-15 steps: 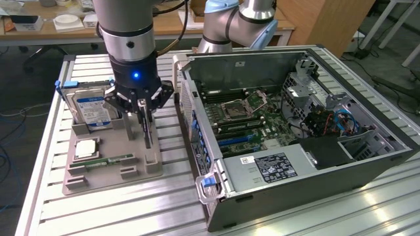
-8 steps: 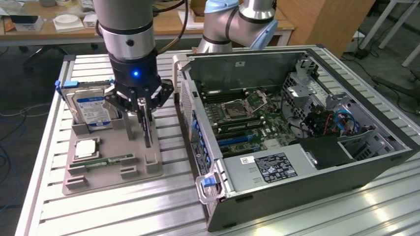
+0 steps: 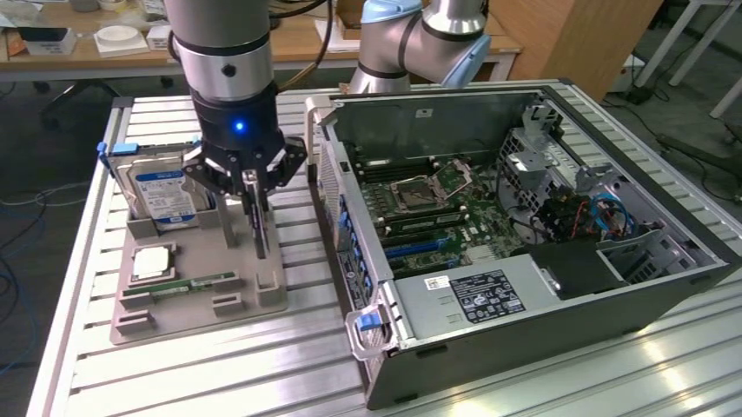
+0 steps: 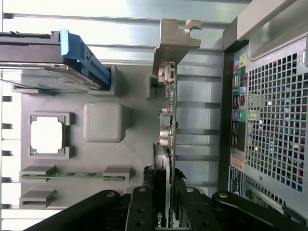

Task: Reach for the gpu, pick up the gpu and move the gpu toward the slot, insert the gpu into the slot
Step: 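Pick up the gpu and move the gpu toward the slot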

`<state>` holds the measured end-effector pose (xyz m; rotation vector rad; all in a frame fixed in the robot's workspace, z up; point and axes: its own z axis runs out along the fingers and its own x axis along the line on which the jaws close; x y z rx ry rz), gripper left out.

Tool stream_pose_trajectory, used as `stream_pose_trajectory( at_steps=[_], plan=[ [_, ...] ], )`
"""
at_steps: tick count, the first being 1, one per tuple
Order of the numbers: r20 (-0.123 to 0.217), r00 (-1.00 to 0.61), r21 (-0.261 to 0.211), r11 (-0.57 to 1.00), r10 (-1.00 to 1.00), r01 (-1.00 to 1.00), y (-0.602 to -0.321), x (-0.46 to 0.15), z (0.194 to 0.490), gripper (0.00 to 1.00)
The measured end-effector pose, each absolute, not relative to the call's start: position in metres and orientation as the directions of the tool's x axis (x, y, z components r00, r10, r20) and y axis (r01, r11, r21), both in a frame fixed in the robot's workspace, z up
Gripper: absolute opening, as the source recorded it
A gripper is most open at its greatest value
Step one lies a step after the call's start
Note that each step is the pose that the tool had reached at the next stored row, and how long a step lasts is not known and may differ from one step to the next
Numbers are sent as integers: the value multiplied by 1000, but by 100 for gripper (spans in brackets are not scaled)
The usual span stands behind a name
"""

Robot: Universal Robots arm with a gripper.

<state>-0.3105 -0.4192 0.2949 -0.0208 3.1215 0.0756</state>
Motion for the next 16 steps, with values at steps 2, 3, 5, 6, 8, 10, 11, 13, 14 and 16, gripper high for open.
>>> stream_pose_trajectory(
  at_steps=[2, 3, 5, 6, 8, 10, 11, 13, 14, 16],
  plan=[
    [-19, -1000, 49, 999, -13, -14, -419, -310, 296, 26],
    [-19, -1000, 49, 999, -13, -14, -419, -310, 297, 26],
    [-19, -1000, 49, 999, -13, -14, -419, -310, 298, 26],
    [-19, -1000, 49, 999, -13, -14, -419, -310, 299, 26],
    [-19, -1000, 50, 999, -13, -14, -419, -310, 300, 26],
    [-20, -1000, 50, 999, -13, -14, -419, -310, 301, 26],
    [-19, -1000, 50, 999, -13, -14, -419, -310, 302, 26],
    [-20, -1000, 50, 999, -13, -14, -419, -310, 302, 26],
    [-20, -1000, 50, 999, -13, -14, -419, -310, 303, 26],
    [-19, -1000, 50, 999, -13, -14, -419, -310, 304, 26]
  ],
)
